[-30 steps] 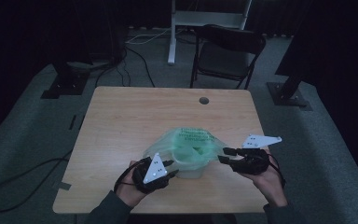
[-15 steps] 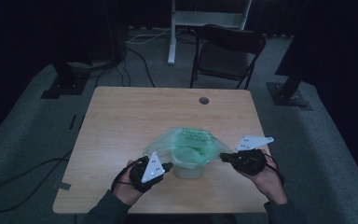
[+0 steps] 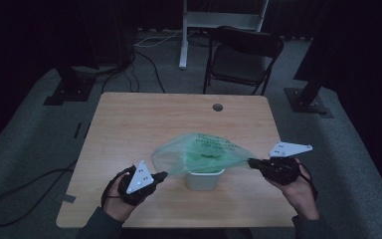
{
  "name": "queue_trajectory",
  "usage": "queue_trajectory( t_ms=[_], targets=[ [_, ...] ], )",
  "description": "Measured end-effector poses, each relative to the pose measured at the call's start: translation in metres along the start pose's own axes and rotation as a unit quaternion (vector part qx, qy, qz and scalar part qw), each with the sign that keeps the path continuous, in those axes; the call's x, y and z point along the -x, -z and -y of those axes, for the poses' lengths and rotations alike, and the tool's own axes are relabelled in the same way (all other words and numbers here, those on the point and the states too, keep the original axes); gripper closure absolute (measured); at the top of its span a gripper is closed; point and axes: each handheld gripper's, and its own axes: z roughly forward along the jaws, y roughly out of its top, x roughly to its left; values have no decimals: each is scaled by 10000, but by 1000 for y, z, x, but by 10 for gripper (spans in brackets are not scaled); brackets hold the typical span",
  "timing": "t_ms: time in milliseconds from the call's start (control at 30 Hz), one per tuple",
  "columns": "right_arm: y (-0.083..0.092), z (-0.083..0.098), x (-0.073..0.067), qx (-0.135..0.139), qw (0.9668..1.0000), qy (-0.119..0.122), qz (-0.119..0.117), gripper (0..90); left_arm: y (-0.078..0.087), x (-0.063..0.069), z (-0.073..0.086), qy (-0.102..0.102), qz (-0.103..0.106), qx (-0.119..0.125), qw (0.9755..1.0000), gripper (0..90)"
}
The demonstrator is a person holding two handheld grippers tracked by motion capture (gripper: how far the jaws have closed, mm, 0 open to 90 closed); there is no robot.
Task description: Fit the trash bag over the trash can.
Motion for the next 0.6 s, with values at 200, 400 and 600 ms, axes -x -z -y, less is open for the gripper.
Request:
queue_trajectory(
  t_ms=[200, 400, 600],
  targets=[
    [12, 2, 3, 142, 9998, -89, -70, 900, 19, -5, 2, 159, 124, 302, 9993, 900],
    [-3, 8, 1, -288, 9995, -22, -146, 900, 8, -1, 8, 78, 238, -30, 9997, 900],
    [-23, 18, 2, -647, 9977, -81, -197, 888, -19, -4, 29, 305, 402, -507, 9974, 900]
  ],
)
